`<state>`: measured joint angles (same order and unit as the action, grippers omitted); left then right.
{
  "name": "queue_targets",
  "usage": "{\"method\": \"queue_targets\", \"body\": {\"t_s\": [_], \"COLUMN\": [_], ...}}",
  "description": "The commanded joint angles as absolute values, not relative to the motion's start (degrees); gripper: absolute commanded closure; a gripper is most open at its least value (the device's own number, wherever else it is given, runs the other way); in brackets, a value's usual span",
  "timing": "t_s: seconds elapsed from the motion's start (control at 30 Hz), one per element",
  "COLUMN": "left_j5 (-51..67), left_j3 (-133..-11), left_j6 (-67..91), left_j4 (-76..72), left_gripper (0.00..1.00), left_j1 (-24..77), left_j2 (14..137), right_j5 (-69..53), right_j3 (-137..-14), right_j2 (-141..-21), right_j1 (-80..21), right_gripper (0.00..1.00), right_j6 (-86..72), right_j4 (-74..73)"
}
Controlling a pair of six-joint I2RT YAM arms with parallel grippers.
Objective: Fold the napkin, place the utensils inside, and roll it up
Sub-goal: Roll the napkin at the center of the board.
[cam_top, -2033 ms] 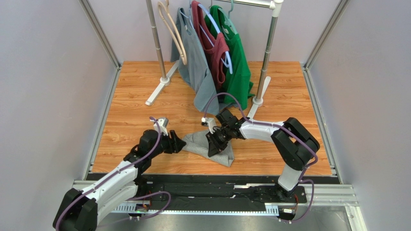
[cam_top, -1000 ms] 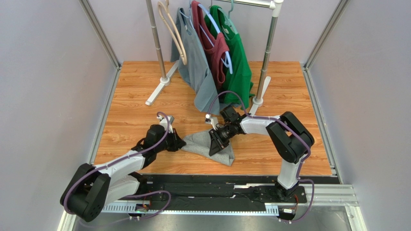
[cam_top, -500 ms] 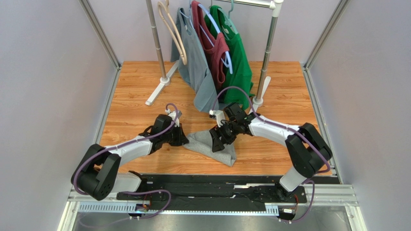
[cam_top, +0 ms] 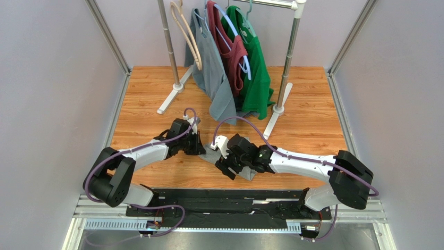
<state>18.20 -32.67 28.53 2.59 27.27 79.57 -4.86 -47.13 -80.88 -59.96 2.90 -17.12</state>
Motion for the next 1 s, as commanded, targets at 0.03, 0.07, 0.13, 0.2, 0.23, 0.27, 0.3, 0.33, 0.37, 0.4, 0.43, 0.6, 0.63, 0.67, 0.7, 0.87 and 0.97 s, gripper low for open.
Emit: {"method": "queue_targets", "body": {"t_s": [0.03, 0.07, 0.13, 0.2, 0.23, 0.27, 0.3, 0.33, 0.37, 0.4, 0.43, 0.6, 0.63, 0.67, 0.7, 0.87, 0.97], "left_j5": [20.04, 19.95, 20.04, 20.04, 20.04, 20.04, 20.04, 20.04, 19.95, 19.95, 19.86, 20.04, 20.04, 20.13, 20.21, 20.21, 20.39], "left_j3": [-35.15, -35.42, -35.94, -36.3, -36.39, -36.56, -36.65, -36.65, -36.82, -36.91, -37.0, -37.18, -37.18, -37.26, -37.44, -37.18, -36.74], "left_j6": [26.98, 26.81, 26.72, 26.54, 26.54, 26.54, 26.54, 26.54, 26.54, 26.54, 26.54, 26.54, 26.46, 26.54, 26.37, 26.1, 26.19], "left_j4": [4.48, 4.57, 5.1, 5.45, 5.62, 5.62, 5.8, 5.89, 5.98, 6.15, 6.15, 6.24, 6.24, 6.33, 6.33, 5.8, 5.1], "left_gripper": [1.0, 1.0, 1.0, 1.0, 1.0, 1.0, 1.0, 1.0, 1.0, 1.0, 1.0, 1.0, 1.0, 1.0, 1.0, 1.0, 1.0], "left_j1": [27.16, 27.16, 27.16, 27.16, 27.16, 27.16, 27.16, 27.16, 27.16, 27.16, 27.16, 27.16, 27.16, 27.16, 27.16, 27.16, 27.16], "left_j2": [80.68, 80.86, 81.12, 81.3, 81.47, 81.47, 81.56, 81.65, 81.74, 81.74, 81.74, 81.91, 82.0, 82.0, 82.09, 81.56, 80.6], "right_j5": [3.43, 3.6, 3.87, 4.3, 4.48, 4.48, 4.48, 4.48, 4.66, 4.92, 5.44, 7.47, 7.73, 8.08, 8.26, 9.93, 10.11], "right_j3": [-45.71, -45.62, -45.09, -44.91, -44.91, -44.74, -44.74, -44.56, -44.47, -44.39, -44.3, -43.42, -43.33, -43.33, -43.5, -44.82, -45.61], "right_j2": [-81.12, -81.47, -82.17, -82.44, -82.88, -82.97, -83.23, -83.49, -84.02, -84.28, -84.64, -86.74, -87.1, -87.45, -88.41, -92.19, -94.04], "right_j1": [-61.61, -61.61, -62.14, -62.58, -62.67, -62.93, -63.02, -63.19, -63.63, -63.81, -64.07, -64.34, -64.42, -64.25, -64.42, -64.25, -64.16], "right_gripper": [0.28, 0.29, 0.31, 0.33, 0.35, 0.36, 0.37, 0.39, 0.4, 0.4, 0.42, 0.42, 0.42, 0.41, 0.4, 0.38, 0.4], "right_j6": [5.36, 5.62, 5.97, 6.15, 6.15, 6.15, 6.15, 6.15, 5.98, 5.89, 5.71, 4.31, 4.13, 3.87, 3.61, 1.41, 0.35], "right_j4": [-12.48, -12.22, -11.61, -11.08, -10.73, -10.72, -10.46, -10.37, -10.2, -10.11, -9.93, -9.23, -9.05, -9.14, -9.14, -10.54, -11.51]}}
